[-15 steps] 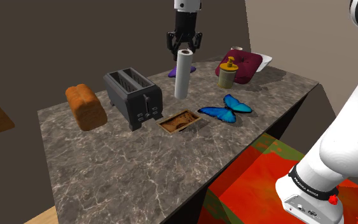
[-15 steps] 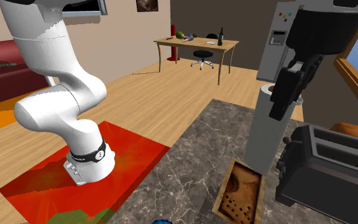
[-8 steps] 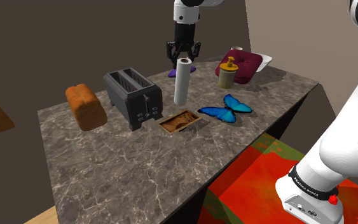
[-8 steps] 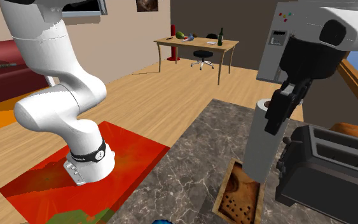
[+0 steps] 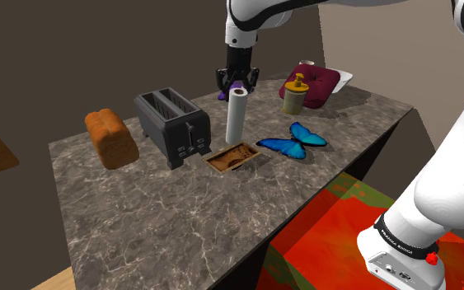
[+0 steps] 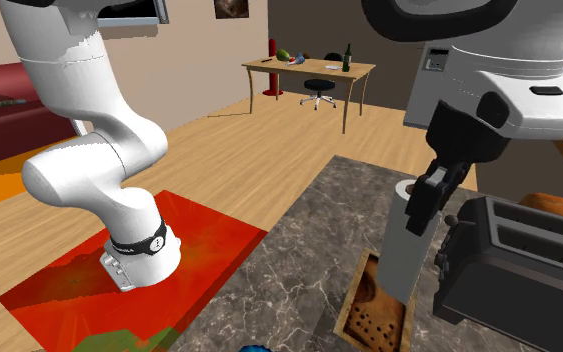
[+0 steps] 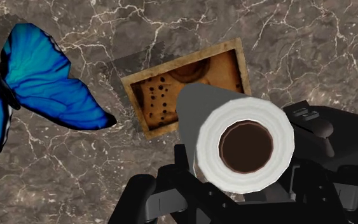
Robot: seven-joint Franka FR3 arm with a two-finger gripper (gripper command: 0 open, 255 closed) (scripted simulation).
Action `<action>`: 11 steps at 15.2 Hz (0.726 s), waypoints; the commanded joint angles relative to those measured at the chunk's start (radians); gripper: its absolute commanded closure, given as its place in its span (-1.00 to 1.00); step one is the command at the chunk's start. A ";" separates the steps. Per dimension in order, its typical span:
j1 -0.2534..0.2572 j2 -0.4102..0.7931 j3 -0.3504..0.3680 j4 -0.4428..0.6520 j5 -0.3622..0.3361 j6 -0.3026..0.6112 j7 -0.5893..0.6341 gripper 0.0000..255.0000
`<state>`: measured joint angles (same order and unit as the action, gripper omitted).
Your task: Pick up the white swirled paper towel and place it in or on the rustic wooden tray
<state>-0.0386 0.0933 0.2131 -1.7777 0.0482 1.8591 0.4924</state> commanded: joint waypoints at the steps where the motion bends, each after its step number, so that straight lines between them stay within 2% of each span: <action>1: 0.000 0.003 0.000 -0.023 0.000 0.027 -0.001 1.00; 7: 0.001 0.019 0.000 -0.088 -0.003 0.107 -0.003 1.00; 11: 0.001 0.019 0.000 -0.088 -0.003 0.107 -0.003 1.00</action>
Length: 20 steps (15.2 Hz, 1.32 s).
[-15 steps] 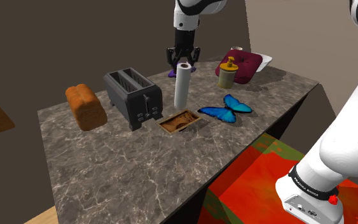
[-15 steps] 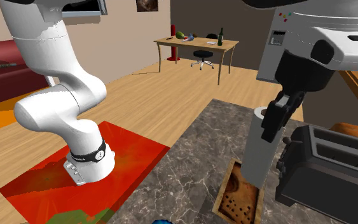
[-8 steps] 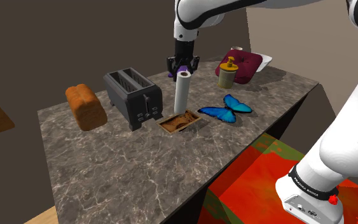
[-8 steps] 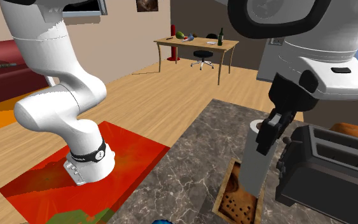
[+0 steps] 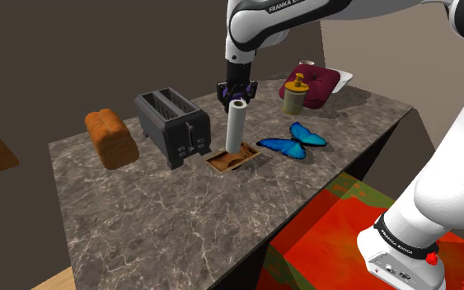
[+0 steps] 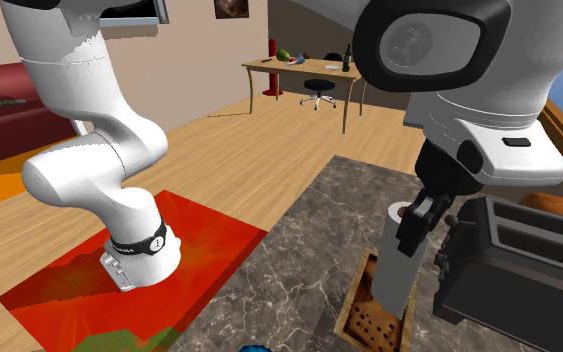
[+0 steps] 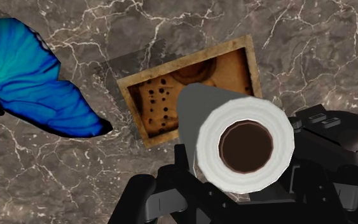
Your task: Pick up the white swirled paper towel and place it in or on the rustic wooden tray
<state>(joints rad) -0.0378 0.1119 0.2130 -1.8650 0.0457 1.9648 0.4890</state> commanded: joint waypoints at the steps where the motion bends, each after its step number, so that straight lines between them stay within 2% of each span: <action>1: 0.000 0.000 0.000 0.000 0.000 0.001 0.000 1.00; 4: 0.000 0.000 0.000 0.000 0.000 0.001 0.000 1.00; 5: 0.000 0.000 0.000 0.000 0.000 0.001 0.000 -1.00; 10: 0.000 0.000 0.000 -0.001 0.000 0.001 0.000 -1.00; 14: -0.004 -0.019 -0.003 0.103 0.002 -0.122 -0.002 -1.00; 20: -0.004 -0.019 -0.003 0.103 0.002 -0.122 -0.002 -1.00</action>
<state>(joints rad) -0.0419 0.0930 0.2104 -1.7621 0.0481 1.8435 0.4872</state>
